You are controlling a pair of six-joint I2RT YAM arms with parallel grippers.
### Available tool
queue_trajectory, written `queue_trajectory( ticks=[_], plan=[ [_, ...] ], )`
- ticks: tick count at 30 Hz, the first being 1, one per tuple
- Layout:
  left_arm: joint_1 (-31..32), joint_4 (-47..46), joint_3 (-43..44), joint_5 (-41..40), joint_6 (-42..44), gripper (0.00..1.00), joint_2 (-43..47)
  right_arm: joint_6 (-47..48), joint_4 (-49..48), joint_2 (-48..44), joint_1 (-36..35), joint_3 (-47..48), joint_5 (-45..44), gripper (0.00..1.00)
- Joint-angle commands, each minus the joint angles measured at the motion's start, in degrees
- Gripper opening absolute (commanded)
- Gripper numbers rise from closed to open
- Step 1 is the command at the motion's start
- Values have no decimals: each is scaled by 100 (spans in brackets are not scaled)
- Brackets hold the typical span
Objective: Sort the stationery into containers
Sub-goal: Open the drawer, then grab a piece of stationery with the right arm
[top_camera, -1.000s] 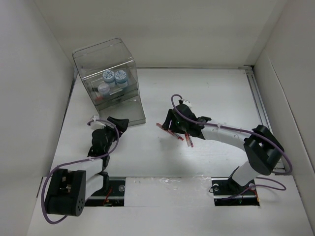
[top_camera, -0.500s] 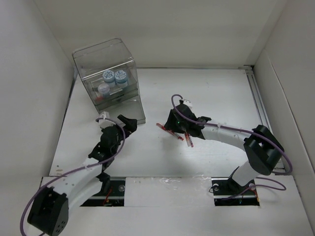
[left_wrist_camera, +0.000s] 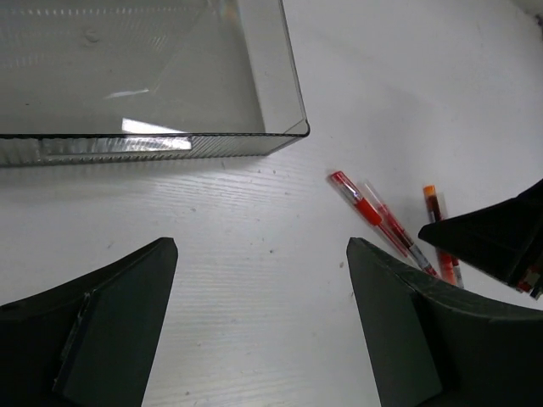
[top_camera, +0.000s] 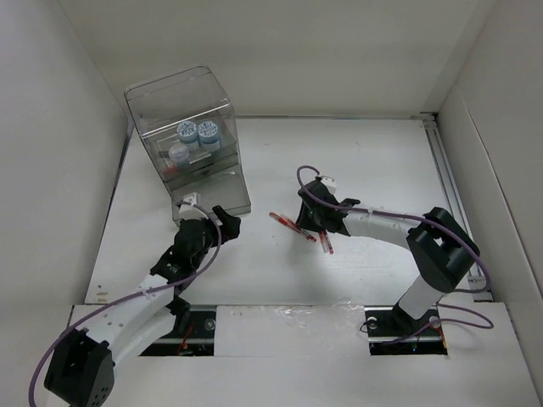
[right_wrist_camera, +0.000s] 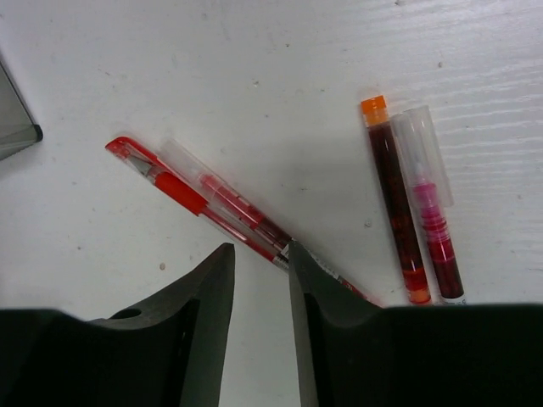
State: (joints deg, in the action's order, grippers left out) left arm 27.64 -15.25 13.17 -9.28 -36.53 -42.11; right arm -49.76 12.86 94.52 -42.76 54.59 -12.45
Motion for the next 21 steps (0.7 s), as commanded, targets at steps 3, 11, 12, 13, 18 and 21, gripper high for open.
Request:
queue_trajectory(
  ticks=[3, 11, 12, 13, 18, 21],
  plan=[
    [75, -189, 730, 488, 700, 78, -551, -77, 102, -4, 31, -45, -328, 40],
    [1603, -242, 1416, -549, 753, 82, -1360, -78, 217, 304, 31, 7, -328, 32],
    [1657, -242, 1556, -549, 692, 82, -1449, -78, 269, 356, 31, 8, -328, 32],
    [1657, -242, 1557, -549, 691, 82, -1510, -78, 269, 409, 31, 69, -328, 30],
    [1657, -190, 1680, -706, 639, 82, -1213, -78, 340, 471, 31, 122, -267, 34],
    [1657, -58, 1742, -812, 691, 82, -870, -78, 392, 628, 31, 175, -267, 32]
  ],
)
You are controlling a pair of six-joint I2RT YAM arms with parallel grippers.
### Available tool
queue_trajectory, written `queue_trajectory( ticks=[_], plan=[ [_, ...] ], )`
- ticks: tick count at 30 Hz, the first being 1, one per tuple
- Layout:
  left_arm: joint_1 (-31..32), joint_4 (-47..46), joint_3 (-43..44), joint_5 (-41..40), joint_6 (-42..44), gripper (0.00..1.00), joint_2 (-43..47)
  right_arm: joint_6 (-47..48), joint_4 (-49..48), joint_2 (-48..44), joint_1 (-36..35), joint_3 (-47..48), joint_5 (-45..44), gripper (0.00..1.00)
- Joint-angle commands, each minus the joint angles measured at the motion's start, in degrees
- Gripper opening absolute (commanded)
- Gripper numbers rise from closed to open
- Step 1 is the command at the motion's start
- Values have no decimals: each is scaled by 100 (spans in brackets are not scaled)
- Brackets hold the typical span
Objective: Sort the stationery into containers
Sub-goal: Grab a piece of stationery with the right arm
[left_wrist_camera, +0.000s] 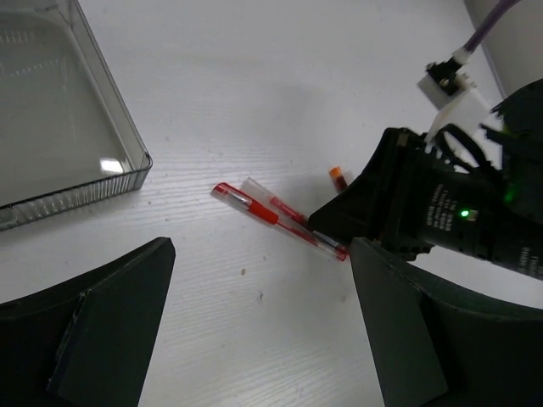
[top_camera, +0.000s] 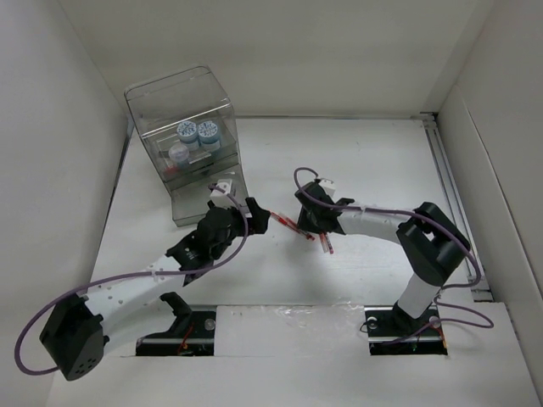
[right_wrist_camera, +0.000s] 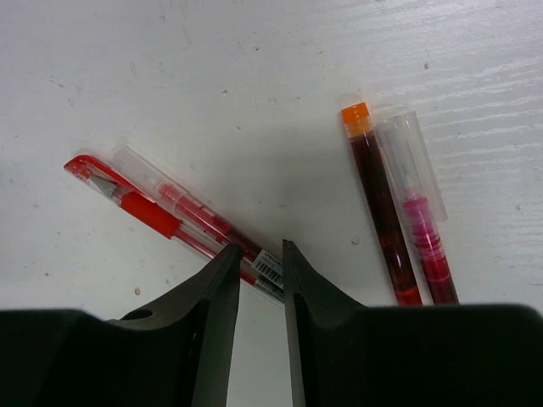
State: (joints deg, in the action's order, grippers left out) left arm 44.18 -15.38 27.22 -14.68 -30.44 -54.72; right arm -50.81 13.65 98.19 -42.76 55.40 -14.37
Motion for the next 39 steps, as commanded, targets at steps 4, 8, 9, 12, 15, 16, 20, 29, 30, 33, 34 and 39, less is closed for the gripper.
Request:
queue_trajectory(
  ticks=[4, 8, 9, 12, 15, 16, 20, 29, 30, 33, 34, 39],
  plan=[
    [3, 87, 336, -404, 82, 83, 830, 80, 445, 473, 31, 348, -75, 29],
    [3, 149, 231, -404, 82, 85, 1314, 80, 506, 534, 31, 402, -127, 36],
    [3, 201, 231, -404, 82, 85, 1376, 132, 507, 534, 31, 402, -127, 37],
    [3, 202, 231, -352, 82, 85, 1455, 132, 569, 324, -30, 402, -127, 40],
    [3, 202, 126, -352, 82, 86, 1455, 132, 682, 271, -101, 402, -127, 41],
    [3, 202, 125, -352, 82, 86, 1455, 132, 683, 332, -101, 402, -127, 40],
    [3, 140, 73, -352, 29, 86, 1507, 132, 736, 613, -101, 454, -127, 30],
    [-50, 140, -33, -404, 82, 86, 1675, 80, 946, 666, -329, 463, -180, 36],
    [-50, 140, -33, -352, 82, 86, 1675, 80, 947, 666, -390, 463, -180, 28],
    [-103, 79, -85, -299, 82, 86, 1675, 80, 999, 719, -391, 515, -180, 25],
    [-103, 79, -86, -247, 82, 87, 1605, 80, 999, 771, -443, 516, -180, 25],
    [-279, 17, -138, -123, 29, 87, 1543, 80, 1052, 772, -548, 569, -180, 38]
  ],
)
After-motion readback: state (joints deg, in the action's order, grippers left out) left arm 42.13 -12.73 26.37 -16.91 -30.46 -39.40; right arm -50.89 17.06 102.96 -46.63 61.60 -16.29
